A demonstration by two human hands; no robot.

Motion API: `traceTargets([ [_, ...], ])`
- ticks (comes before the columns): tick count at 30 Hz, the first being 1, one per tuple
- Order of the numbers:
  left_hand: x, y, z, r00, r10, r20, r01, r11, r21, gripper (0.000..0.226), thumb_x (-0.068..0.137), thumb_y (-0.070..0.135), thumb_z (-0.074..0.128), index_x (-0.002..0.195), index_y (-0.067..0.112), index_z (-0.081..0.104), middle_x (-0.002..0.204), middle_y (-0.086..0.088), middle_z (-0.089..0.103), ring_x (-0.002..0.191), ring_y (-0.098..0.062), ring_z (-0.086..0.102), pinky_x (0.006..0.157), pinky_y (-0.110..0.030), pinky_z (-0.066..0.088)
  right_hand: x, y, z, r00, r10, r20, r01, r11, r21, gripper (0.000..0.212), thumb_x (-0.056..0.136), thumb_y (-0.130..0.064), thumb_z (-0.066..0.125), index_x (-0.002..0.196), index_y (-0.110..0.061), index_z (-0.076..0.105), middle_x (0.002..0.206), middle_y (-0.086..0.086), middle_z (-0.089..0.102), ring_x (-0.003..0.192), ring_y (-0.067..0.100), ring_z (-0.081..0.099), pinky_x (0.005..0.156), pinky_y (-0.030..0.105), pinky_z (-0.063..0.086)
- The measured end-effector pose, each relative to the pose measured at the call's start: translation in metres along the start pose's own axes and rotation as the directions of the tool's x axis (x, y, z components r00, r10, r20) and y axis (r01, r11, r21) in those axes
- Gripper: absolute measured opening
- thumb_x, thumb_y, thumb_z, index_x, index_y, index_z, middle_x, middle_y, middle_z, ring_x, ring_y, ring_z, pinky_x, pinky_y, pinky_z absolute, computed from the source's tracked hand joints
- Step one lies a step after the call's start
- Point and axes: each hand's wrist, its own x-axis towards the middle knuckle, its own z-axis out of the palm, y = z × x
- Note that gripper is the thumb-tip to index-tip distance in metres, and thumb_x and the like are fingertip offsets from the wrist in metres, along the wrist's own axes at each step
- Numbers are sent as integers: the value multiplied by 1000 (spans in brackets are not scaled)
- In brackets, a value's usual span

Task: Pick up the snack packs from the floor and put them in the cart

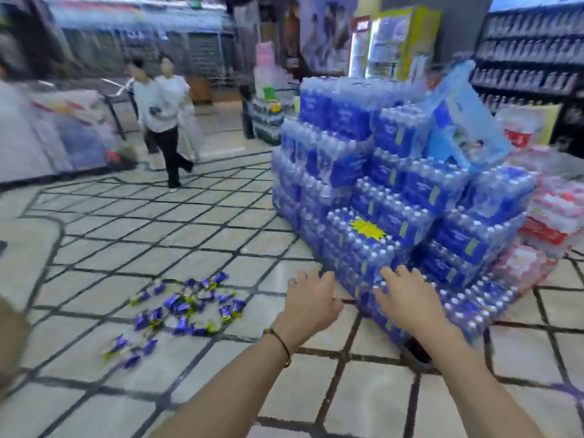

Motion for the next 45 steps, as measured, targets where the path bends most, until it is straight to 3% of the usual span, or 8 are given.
traceTargets([
  [4, -10, -127, -22, 979, -201, 16, 201, 979, 34, 50, 92, 45, 53, 133, 18, 44, 131, -11, 47, 120, -36, 46, 94, -47, 41, 58, -122, 22, 980, -196, 39, 195, 981, 17, 37, 96, -43, 43, 125, -21, 46, 123, 7, 53, 117, 31, 47, 86, 42, 48],
  [8, -20, -251, -37, 935, -352, 42, 353, 935, -26, 44, 94, 43, 52, 128, 16, 48, 132, -13, 47, 122, -37, 46, 95, -46, 43, 105, -251, 44, 930, -362, 61, 360, 932, 46, 44, 96, -46, 40, 133, -22, 44, 128, 5, 53, 119, 29, 47, 88, 40, 47],
  [13, -26, -387, -53, 874, -485, 44, 486, 872, -55, 46, 95, 39, 50, 135, 18, 45, 135, -11, 47, 124, -35, 43, 95, -44, 41, 158, -390, 68, 872, -480, 95, 473, 876, 91, 44, 97, -46, 40, 135, -23, 42, 128, 4, 52, 118, 29, 47, 88, 41, 48],
  [18, -22, -493, -59, 794, -605, 56, 606, 795, -16, 39, 95, 40, 47, 125, 16, 48, 127, -10, 49, 119, -35, 47, 92, -46, 42, 202, -489, 98, 826, -542, 158, 530, 841, 113, 45, 97, -46, 39, 135, -23, 43, 123, 5, 53, 117, 29, 48, 86, 41, 50],
  [27, 65, -626, -6, 692, -699, 178, 713, 700, -24, 40, 93, 35, 48, 127, 16, 47, 131, -10, 47, 120, -34, 46, 91, -44, 43, 330, -577, 190, 743, -610, 274, 597, 790, 142, 39, 97, -42, 40, 131, -23, 43, 123, 3, 52, 115, 27, 47, 82, 39, 47],
  [31, 117, -682, 26, 638, -744, 201, 753, 657, 43, 52, 95, 42, 46, 140, 17, 38, 140, -11, 44, 124, -34, 47, 91, -43, 43, 404, -612, 239, 719, -629, 296, 620, 773, 136, 41, 97, -42, 39, 133, -21, 42, 125, 2, 51, 118, 25, 46, 84, 35, 45],
  [38, 184, -786, 93, 607, -735, 302, 770, 638, 2, 48, 94, 39, 48, 138, 21, 41, 131, -9, 49, 120, -33, 50, 94, -44, 44, 495, -662, 346, 670, -612, 420, 615, 775, 149, 42, 95, -39, 41, 133, -21, 44, 129, 5, 50, 120, 29, 45, 90, 39, 46],
  [45, 225, -893, 212, 580, -692, 431, 762, 648, 14, 47, 94, 39, 48, 135, 19, 42, 129, -8, 47, 118, -33, 49, 93, -44, 45, 546, -714, 484, 620, -594, 512, 607, 777, 165, 38, 95, -38, 46, 126, -17, 51, 125, 9, 52, 114, 35, 50, 81, 41, 49],
])
